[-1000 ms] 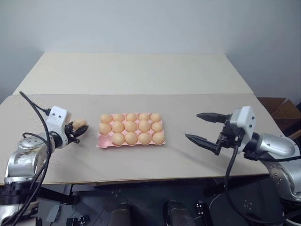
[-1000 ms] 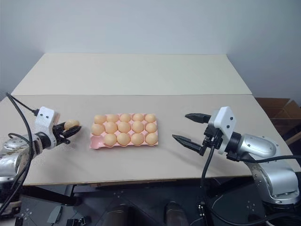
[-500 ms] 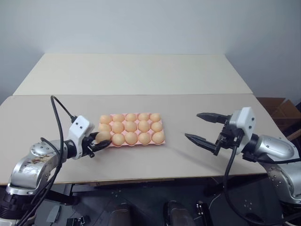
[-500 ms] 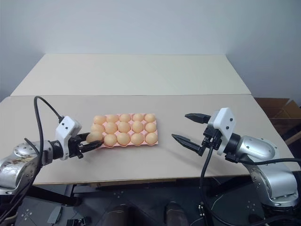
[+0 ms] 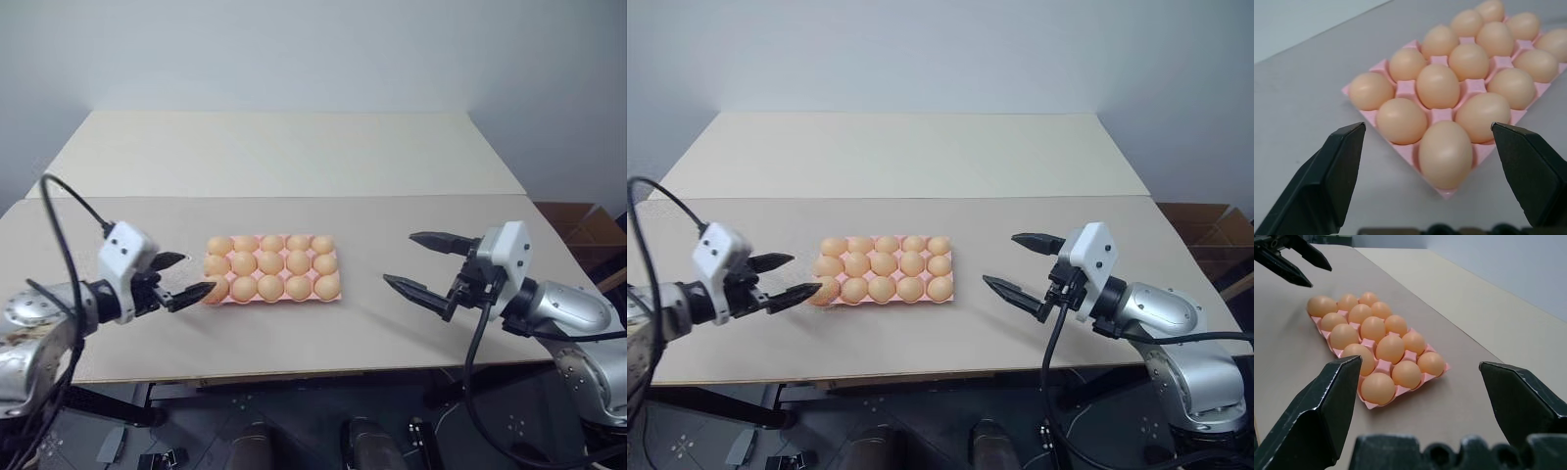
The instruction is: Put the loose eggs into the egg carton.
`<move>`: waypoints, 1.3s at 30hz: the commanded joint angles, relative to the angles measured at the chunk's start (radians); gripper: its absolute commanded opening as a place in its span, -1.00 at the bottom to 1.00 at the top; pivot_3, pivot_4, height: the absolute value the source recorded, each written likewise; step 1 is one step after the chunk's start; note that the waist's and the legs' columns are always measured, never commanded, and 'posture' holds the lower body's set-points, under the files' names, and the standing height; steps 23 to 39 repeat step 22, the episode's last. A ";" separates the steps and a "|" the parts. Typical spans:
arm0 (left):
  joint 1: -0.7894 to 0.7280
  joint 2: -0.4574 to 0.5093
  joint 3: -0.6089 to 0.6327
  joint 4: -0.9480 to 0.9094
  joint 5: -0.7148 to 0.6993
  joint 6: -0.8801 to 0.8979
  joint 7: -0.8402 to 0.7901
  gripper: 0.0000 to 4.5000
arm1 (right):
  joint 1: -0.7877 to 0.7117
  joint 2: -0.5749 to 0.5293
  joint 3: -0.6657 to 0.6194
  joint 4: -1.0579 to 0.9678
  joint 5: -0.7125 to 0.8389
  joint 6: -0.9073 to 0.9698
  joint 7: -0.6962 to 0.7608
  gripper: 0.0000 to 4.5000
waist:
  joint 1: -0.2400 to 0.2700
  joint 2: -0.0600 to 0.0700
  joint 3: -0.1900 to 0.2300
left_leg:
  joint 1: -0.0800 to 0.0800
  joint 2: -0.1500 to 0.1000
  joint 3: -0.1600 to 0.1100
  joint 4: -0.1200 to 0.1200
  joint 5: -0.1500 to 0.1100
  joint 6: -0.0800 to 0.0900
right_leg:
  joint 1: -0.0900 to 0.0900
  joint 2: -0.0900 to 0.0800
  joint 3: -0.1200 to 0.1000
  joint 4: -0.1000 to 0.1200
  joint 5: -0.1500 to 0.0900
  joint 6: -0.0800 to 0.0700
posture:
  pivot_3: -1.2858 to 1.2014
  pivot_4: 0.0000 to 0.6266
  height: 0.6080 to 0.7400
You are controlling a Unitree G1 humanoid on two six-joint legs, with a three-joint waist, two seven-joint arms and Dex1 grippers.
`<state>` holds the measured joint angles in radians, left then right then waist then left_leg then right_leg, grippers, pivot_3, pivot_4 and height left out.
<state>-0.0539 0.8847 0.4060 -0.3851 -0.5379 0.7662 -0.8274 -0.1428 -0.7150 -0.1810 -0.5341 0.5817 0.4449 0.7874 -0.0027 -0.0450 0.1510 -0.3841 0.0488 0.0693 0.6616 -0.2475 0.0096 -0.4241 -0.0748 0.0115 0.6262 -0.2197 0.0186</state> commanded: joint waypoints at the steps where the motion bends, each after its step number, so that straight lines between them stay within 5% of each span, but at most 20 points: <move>1: 0.095 0.023 0.184 -0.020 -0.030 -0.055 -0.074 0.99 | -0.008 -0.011 -0.035 -0.014 0.030 -0.016 0.025 1.00 | -0.006 0.000 0.000 | 0.000 0.000 0.000 0.000 0.000 0.000 | 0.000 0.000 0.000 0.000 0.000 0.000 | 0.03 -0.52 1.00; 6: 0.328 0.003 0.422 0.040 -0.067 -0.140 -0.272 0.99 | 0.012 -0.042 -0.061 0.024 0.063 -0.028 0.115 1.00 | -0.012 0.001 0.000 | 0.000 0.001 0.000 0.000 0.000 0.000 | -0.001 0.000 0.000 0.000 -0.001 -0.002 | 0.03 -0.52 1.00; 11: 0.484 -0.039 0.524 0.107 -0.105 -0.209 -0.410 0.99 | 0.046 -0.053 -0.059 0.090 0.047 -0.057 0.199 1.00 | -0.001 0.000 0.000 | 0.001 0.001 0.001 0.000 0.000 0.000 | 0.000 -0.001 -0.001 0.000 -0.006 -0.007 | 0.03 -0.52 1.00; 20: 0.509 -0.119 0.514 0.041 -0.139 -0.229 -0.325 0.99 | 0.038 -0.040 -0.045 0.132 0.017 -0.077 0.198 1.00 | 0.009 0.000 0.000 | 0.001 0.001 0.001 0.000 0.000 0.000 | 0.000 -0.001 0.000 0.000 -0.006 -0.005 | 0.03 -0.52 1.00; 39: 0.514 -0.118 0.503 0.040 -0.138 -0.242 -0.329 0.99 | 0.039 -0.040 -0.047 0.128 0.018 -0.076 0.197 1.00 | 0.009 0.000 0.000 | 0.001 0.001 0.001 0.000 0.000 0.000 | 0.000 -0.001 0.000 0.000 -0.005 -0.006 | 0.03 -0.52 1.00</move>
